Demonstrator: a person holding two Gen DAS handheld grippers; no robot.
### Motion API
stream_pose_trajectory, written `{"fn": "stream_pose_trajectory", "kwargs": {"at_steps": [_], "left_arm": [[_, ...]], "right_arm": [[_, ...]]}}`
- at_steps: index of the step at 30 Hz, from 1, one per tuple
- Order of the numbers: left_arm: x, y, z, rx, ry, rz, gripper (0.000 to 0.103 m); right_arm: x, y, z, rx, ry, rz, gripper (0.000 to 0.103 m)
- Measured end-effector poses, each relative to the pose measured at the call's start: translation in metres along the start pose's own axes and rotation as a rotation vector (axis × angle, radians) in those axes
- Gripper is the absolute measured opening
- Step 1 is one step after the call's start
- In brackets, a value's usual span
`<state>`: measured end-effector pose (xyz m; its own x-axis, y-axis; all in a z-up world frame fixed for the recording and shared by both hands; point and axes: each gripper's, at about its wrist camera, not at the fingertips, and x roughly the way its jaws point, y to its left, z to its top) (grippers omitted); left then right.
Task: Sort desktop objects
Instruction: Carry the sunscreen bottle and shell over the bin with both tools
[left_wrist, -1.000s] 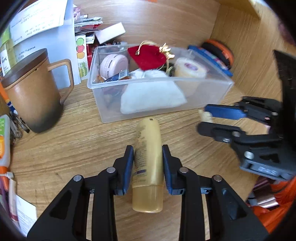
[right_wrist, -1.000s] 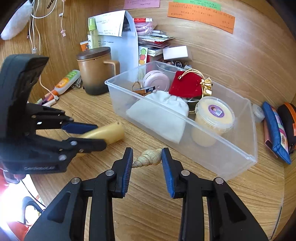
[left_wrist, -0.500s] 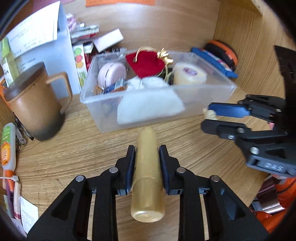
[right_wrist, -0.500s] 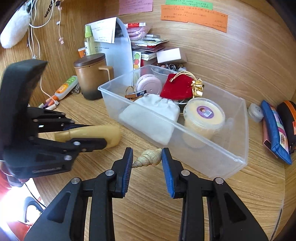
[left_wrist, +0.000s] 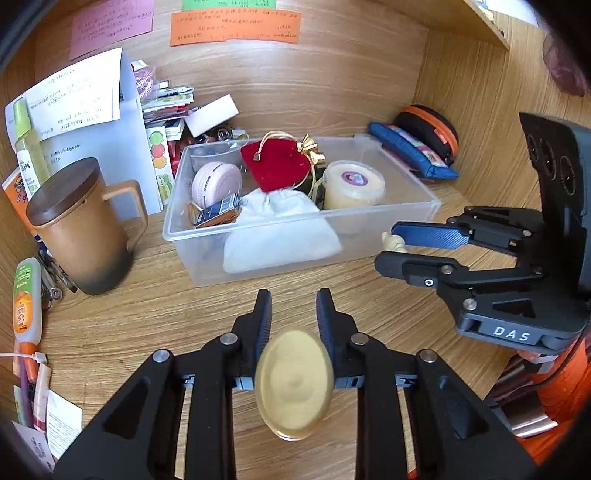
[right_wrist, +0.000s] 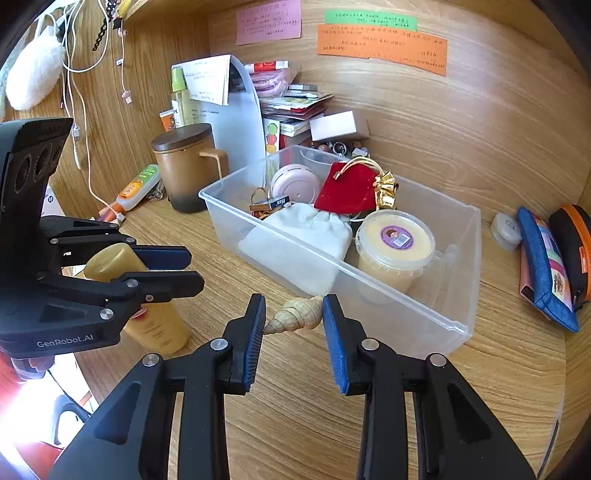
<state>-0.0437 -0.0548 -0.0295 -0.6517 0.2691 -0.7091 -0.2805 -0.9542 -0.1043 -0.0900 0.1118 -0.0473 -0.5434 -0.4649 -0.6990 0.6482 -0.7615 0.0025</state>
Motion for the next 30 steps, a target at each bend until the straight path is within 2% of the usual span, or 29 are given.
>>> {"fn": "stream_pose_trajectory", "kwargs": {"at_steps": [8,19,30], "left_arm": [[-0.018,0.000,0.014,-0.019,-0.061,-0.007,0.024],[-0.039,0.015,0.056,-0.022,-0.127,-0.021,0.024],[-0.027,0.033,0.098,-0.012,-0.141,-0.003,0.024]], "right_arm": [[-0.004,-0.004,0.009,-0.003,-0.015,0.007,0.029],[-0.007,-0.016,0.034,-0.017,-0.050,-0.010,0.029],[0.010,-0.032,0.062,-0.017,-0.050,-0.008,0.029]]}}
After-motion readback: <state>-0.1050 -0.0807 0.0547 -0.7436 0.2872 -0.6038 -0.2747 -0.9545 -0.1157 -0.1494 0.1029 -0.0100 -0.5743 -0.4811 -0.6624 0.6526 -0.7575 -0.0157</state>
